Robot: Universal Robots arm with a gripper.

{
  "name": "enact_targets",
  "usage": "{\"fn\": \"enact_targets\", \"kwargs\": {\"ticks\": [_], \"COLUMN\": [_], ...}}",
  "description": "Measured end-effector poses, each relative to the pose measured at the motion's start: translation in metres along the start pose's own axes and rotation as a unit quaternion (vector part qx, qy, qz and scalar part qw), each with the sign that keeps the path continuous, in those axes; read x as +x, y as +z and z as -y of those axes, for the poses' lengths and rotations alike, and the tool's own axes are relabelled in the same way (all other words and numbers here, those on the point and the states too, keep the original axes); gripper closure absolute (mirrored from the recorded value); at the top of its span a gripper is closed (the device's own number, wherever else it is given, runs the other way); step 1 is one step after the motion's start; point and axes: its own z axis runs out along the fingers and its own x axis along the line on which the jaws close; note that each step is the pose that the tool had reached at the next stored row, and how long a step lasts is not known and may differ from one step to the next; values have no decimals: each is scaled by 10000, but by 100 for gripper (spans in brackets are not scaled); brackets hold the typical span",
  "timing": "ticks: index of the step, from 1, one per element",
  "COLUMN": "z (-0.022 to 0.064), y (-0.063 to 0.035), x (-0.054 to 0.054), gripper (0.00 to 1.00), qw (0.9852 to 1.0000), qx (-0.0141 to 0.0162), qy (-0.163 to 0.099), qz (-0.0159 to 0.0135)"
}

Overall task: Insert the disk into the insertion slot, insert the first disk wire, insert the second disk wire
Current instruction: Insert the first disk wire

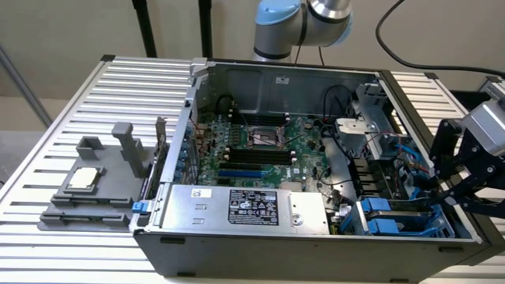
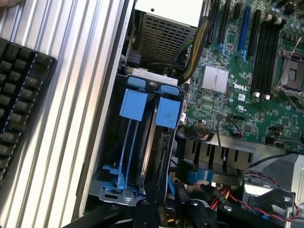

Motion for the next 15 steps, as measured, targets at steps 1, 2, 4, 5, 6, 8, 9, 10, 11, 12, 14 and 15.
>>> {"fn": "enact_targets", "kwargs": {"ticks": [1,2,4,5,6,8,9,10,11,12,14,15], "z": [0,1,2,4,4,4,4,4,5,5,5,1], "y": [1,1,0,0,0,0,0,0,0,1,0,1], "x": [0,0,1,1,1,1,1,1,1,1,1,1], "gripper": [71,71,74,74,81,81,81,83,84,84,84,84], "qw": [10000,10000,10000,10000,10000,10000,10000,10000,9999,9999,9999,9999], "qx": [-11,-22,-41,-47,-55,-67,-72,-74,-76,-78,-81,-81], "qy": [-11,-21,-37,-43,-50,-58,-60,-62,-64,-65,-68,-71], "qz": [1,2,3,4,5,7,7,7,8,9,9,9]}}
